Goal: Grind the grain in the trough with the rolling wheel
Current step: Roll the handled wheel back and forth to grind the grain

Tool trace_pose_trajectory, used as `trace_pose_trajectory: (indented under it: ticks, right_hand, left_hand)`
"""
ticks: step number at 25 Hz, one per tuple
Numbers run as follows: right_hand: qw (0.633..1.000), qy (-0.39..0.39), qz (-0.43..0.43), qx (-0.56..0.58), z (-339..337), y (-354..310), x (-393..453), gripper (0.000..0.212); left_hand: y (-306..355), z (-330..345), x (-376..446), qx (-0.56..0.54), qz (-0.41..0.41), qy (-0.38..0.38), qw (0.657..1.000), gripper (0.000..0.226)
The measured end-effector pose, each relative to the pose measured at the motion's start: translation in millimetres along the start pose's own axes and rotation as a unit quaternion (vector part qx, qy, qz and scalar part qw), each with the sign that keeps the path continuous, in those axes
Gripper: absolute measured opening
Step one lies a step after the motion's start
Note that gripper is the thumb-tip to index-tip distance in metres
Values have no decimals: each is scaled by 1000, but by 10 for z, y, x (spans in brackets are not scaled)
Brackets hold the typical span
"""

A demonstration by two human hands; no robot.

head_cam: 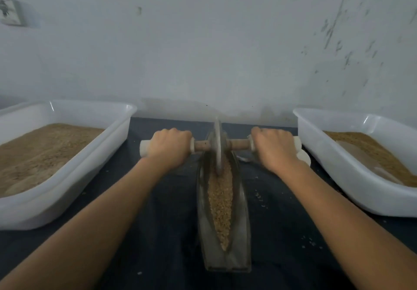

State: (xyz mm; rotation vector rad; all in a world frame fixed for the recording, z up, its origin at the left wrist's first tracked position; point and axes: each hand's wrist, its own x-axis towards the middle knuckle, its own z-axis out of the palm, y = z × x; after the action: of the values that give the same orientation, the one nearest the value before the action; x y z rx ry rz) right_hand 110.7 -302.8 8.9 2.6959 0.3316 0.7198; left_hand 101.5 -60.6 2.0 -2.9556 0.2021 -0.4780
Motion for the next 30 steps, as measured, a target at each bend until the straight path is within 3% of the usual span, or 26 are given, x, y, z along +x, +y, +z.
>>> trace_pose_trajectory:
  ticks: [5, 7, 9, 11, 13, 18, 20, 22, 24, 26, 30]
  right_hand:
    - [996, 39, -69, -40, -166, 24, -556, 38]
    - [990, 91, -109, 12, -310, 75, -923, 45]
    - [986, 94, -119, 75, -321, 150, -1146, 48]
    - [991, 56, -98, 71, -274, 145, -1117, 48]
    - [998, 2, -53, 21, -161, 78, -851, 44]
    - [999, 14, 13, 26, 104, 17, -53, 18]
    - [1000, 1, 4, 20, 59, 40, -137, 19]
    - [999, 18, -29, 16, 7, 79, -530, 36]
    - [995, 43, -79, 44, -152, 119, -949, 53]
    - [988, 53, -116, 87, -192, 213, -1173, 54]
    - [998, -23, -44, 47, -1, 145, -798, 45]
  left_hand:
    - [-46, 53, -487, -10, 31, -8, 999, 27]
    - [-92, -82, -950, 30, 91, 70, 993, 42]
    - [-133, -230, -1200, 55, 143, 151, 977, 56]
    - [-102, -282, -1111, 71, 126, 120, 982, 54]
    - [-20, -110, -824, 89, 75, 76, 990, 38]
    - [58, 49, -58, 39, -22, 72, 996, 16]
    - [64, -5, -134, 25, -7, 54, 998, 17]
    - [26, -34, -467, 17, 29, 35, 999, 24]
    - [-33, -129, -896, 50, 97, 90, 990, 40]
    - [-83, -254, -1158, 71, 139, 142, 977, 53]
    - [21, -156, -749, 97, 72, 70, 990, 38]
